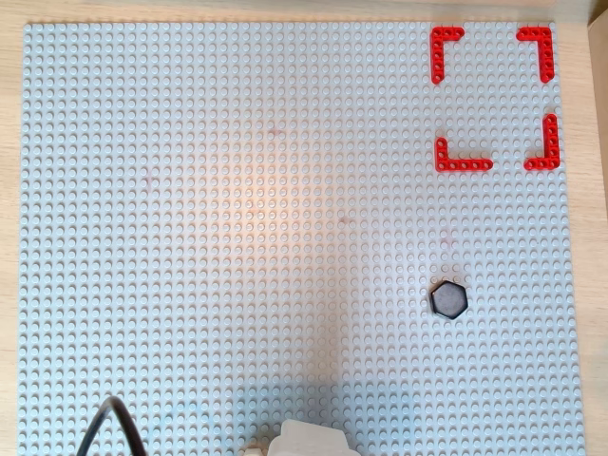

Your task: Grab the Lego and store it in red box

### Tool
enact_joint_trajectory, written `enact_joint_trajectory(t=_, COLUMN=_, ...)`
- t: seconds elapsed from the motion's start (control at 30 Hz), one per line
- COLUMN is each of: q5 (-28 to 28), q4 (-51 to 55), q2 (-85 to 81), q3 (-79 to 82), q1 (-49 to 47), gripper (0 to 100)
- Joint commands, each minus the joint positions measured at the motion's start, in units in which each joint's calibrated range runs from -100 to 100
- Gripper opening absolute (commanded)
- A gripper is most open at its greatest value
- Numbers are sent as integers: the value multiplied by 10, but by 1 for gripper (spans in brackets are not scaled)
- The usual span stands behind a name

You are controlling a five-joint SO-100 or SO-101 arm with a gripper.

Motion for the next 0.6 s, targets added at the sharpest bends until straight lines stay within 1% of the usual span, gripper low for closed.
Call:
enact_joint_trajectory(t=0.0, q5=2, q4=2, q2=-5, q3=-4, q1=-4, gripper=1)
enact_joint_trajectory(t=0.13, q5=2, q4=2, q2=-2, q3=-4, q1=-3, gripper=2)
enact_joint_trajectory(t=0.23, q5=3, q4=-7, q2=8, q3=4, q1=1, gripper=10)
enact_joint_trajectory(t=0.3, q5=3, q4=-11, q2=25, q3=4, q1=2, gripper=13)
enact_joint_trajectory(t=0.43, q5=4, q4=-14, q2=94, q3=-3, q1=2, gripper=11)
enact_joint_trajectory(t=0.57, q5=4, q4=-9, q2=159, q3=-30, q1=3, gripper=11)
